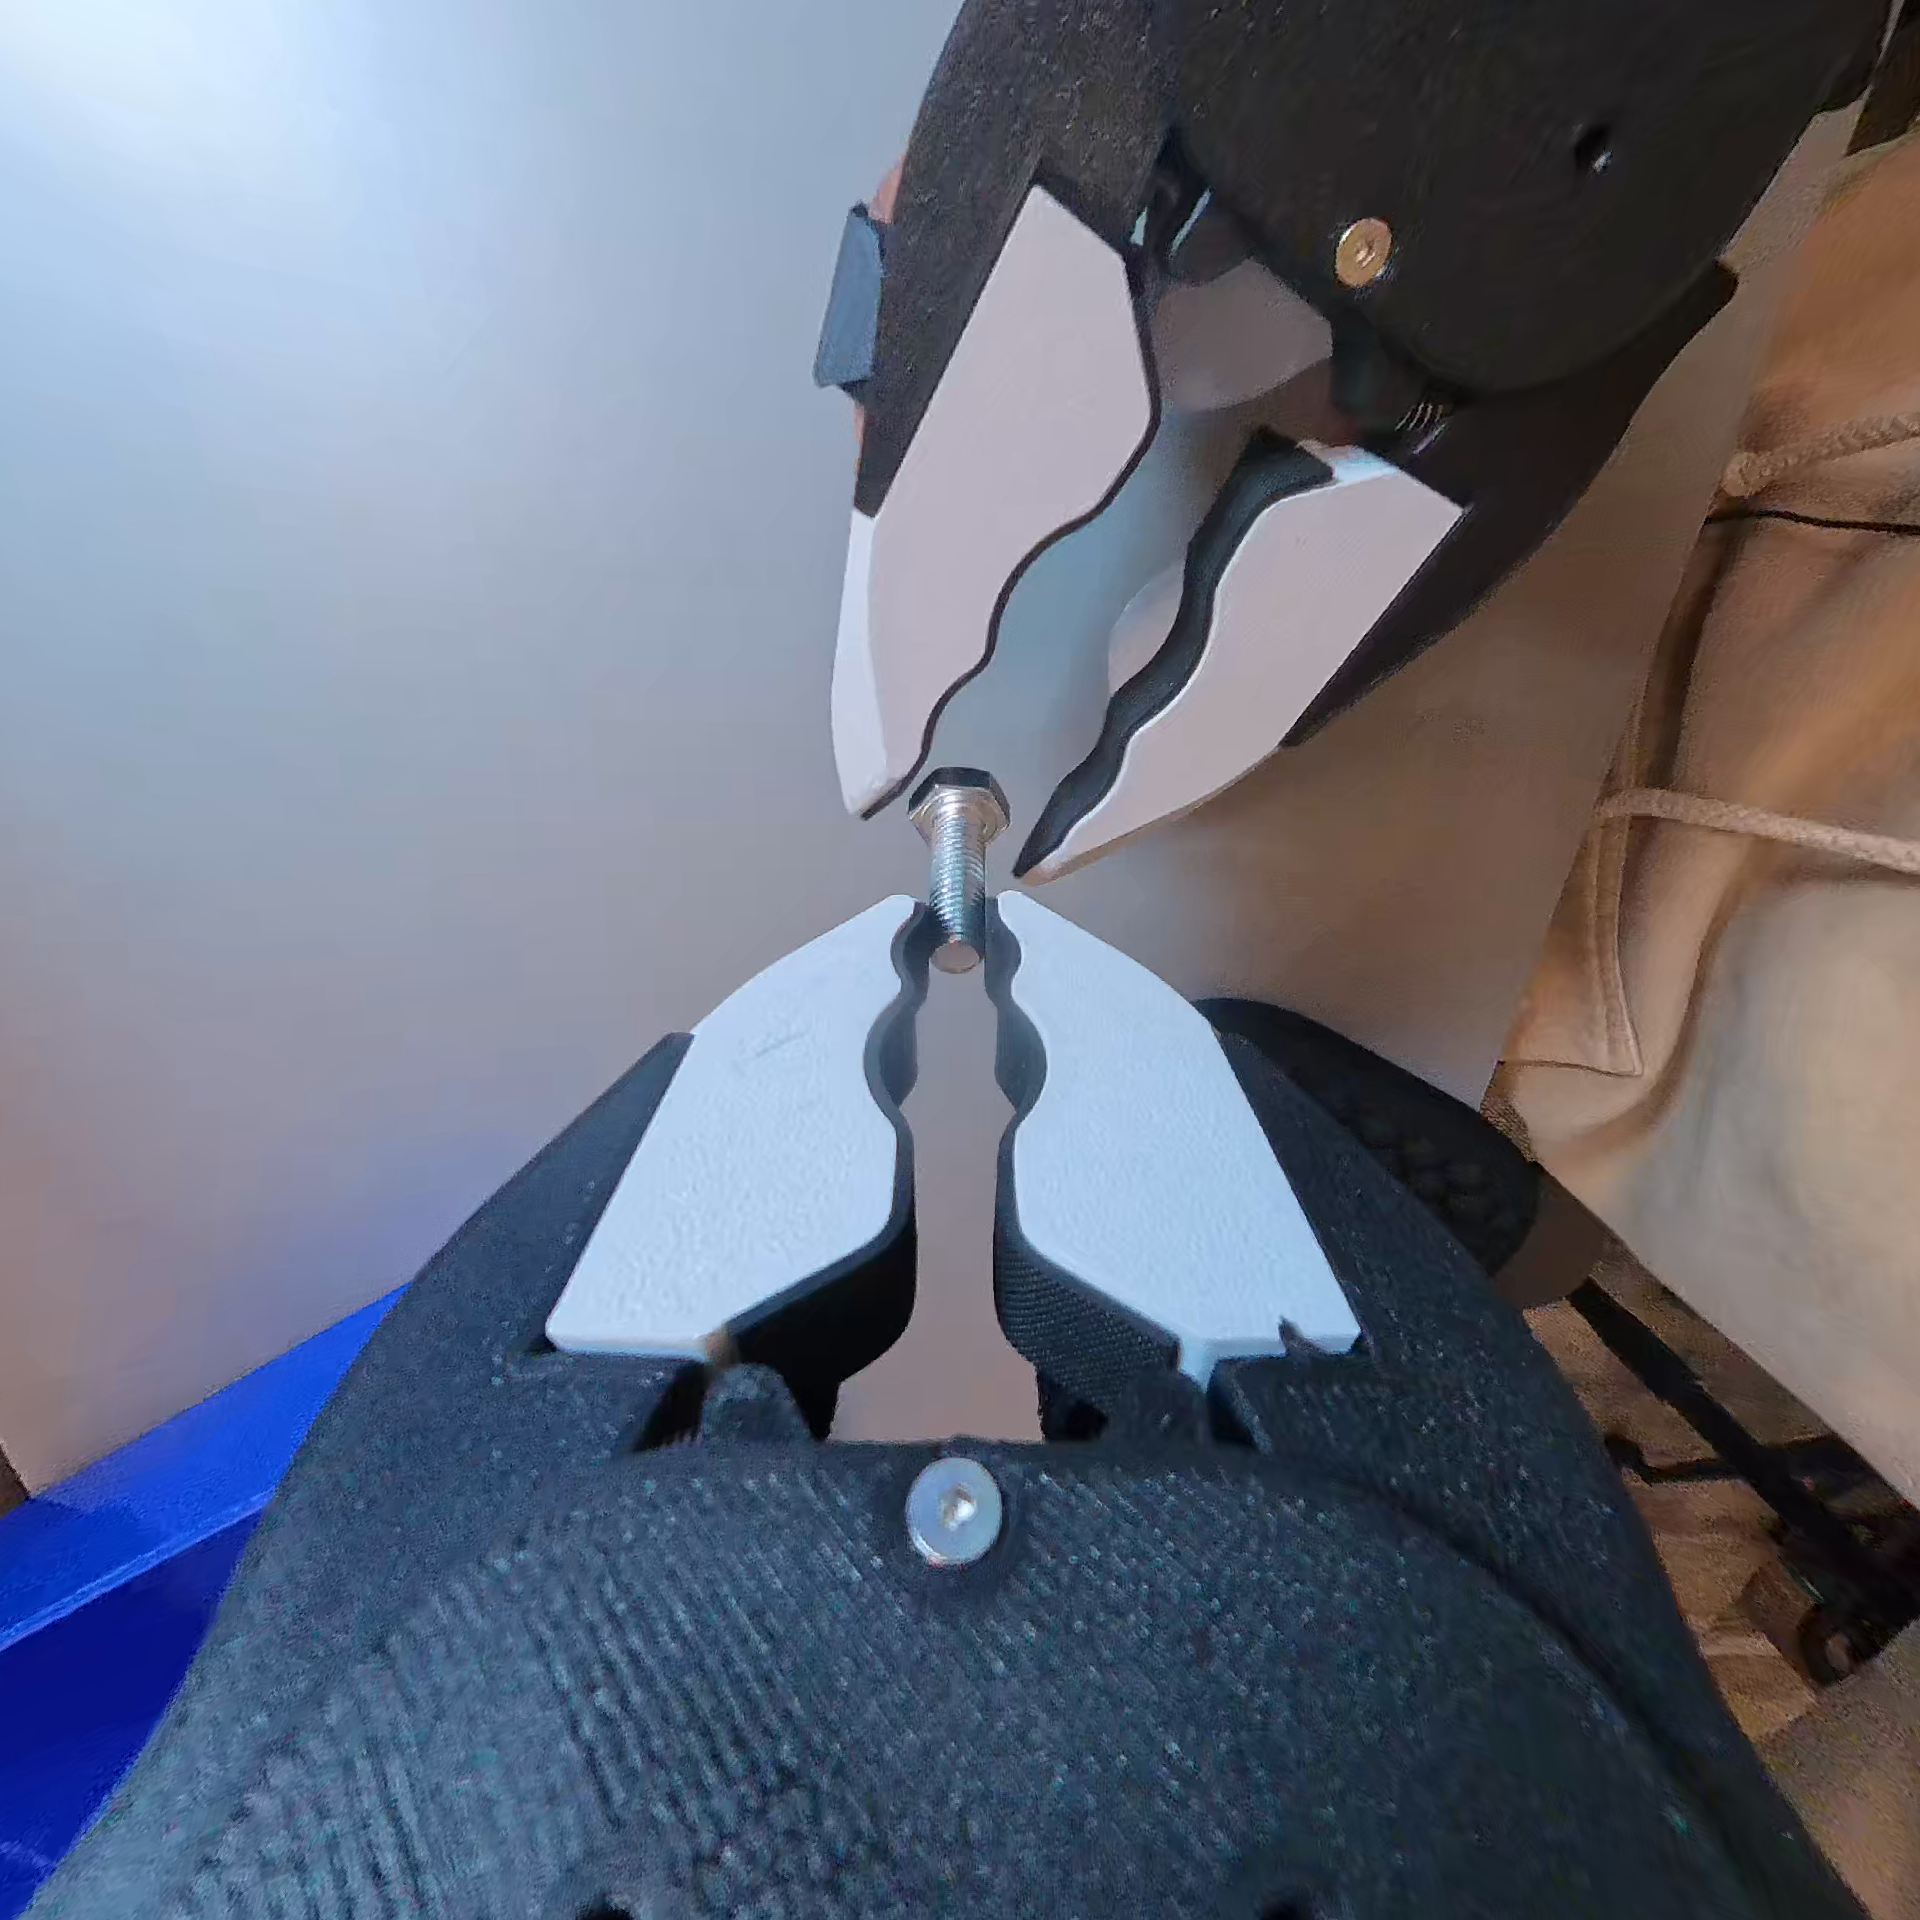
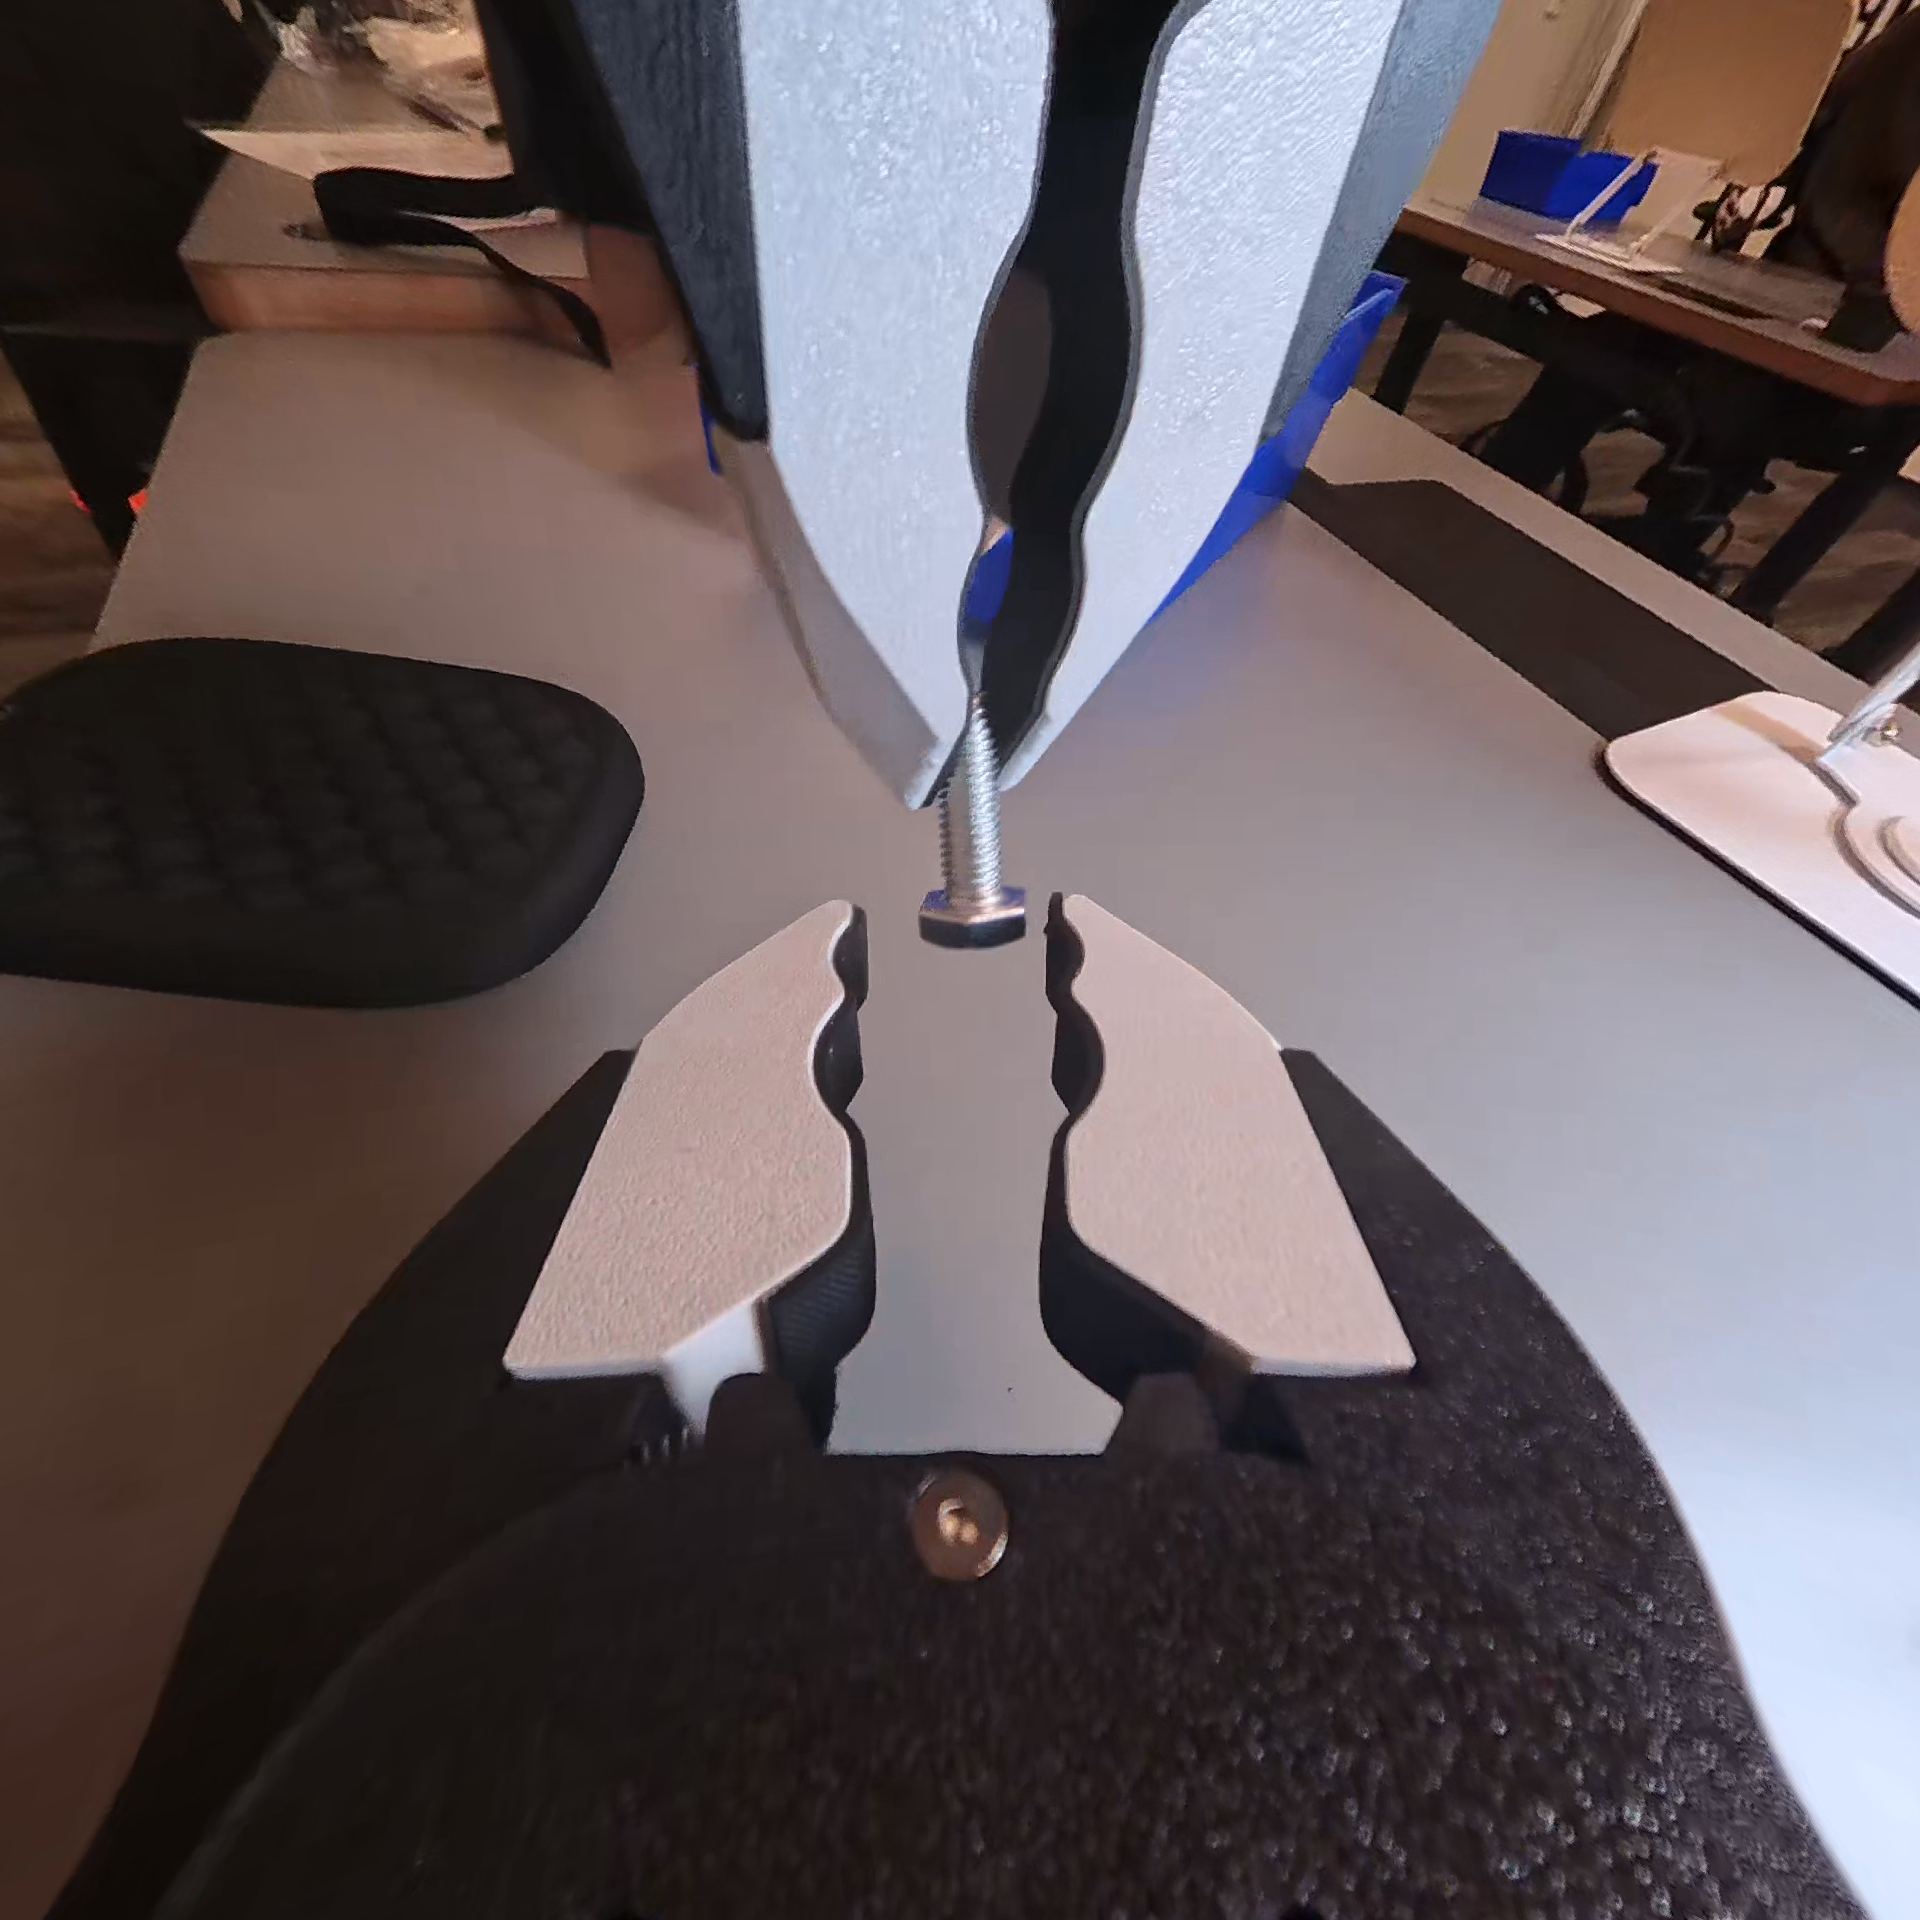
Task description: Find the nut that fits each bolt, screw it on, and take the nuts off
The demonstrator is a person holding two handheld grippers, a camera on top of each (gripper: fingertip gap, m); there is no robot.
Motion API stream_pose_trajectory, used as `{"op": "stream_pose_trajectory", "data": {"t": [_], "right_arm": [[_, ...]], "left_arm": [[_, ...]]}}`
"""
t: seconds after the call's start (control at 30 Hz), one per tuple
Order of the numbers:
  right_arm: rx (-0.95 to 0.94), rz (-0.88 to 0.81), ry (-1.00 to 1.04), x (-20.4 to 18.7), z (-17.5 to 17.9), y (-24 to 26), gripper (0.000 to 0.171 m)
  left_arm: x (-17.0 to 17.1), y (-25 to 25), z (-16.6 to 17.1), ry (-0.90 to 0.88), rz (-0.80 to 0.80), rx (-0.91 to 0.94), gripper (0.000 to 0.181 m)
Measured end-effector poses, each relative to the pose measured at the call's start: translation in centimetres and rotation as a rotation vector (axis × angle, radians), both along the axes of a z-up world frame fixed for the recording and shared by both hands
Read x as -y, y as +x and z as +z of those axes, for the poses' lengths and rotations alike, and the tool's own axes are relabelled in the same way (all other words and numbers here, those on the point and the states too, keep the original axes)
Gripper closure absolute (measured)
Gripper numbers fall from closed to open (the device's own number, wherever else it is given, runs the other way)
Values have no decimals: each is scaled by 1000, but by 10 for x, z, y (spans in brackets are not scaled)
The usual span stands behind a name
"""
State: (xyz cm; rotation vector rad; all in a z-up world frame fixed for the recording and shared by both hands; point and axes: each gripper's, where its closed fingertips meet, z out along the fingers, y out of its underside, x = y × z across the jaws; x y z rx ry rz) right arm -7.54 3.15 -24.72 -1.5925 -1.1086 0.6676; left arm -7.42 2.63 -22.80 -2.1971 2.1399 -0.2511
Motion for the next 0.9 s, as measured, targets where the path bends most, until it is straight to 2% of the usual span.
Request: {"op": "stream_pose_trajectory", "data": {"t": [0.1, 0.23, 0.4, 0.53, 0.63, 0.9], "right_arm": [[0, -12, 18, -3, 2, 3, 152], [-39, 3, 44, -2, 11, 7, 152], [-240, 137, 5, 13, 40, 11, 152], [-373, 245, -25, 29, 60, 11, 152], [-397, 283, -36, 36, 62, 8, 152], [-338, 284, 41, 39, 57, 6, 152]], "left_arm": [[2, 5, -1, -21, 24, 6, 171], [4, 10, 6, -45, 37, 73, 171], [14, 25, 38, -1, -72, 395, 153], [26, 35, 59, 77, -135, 671, 157], [36, 38, 68, 85, -147, 807, 169], [38, 39, 67, 59, -98, 893, 173]]}}
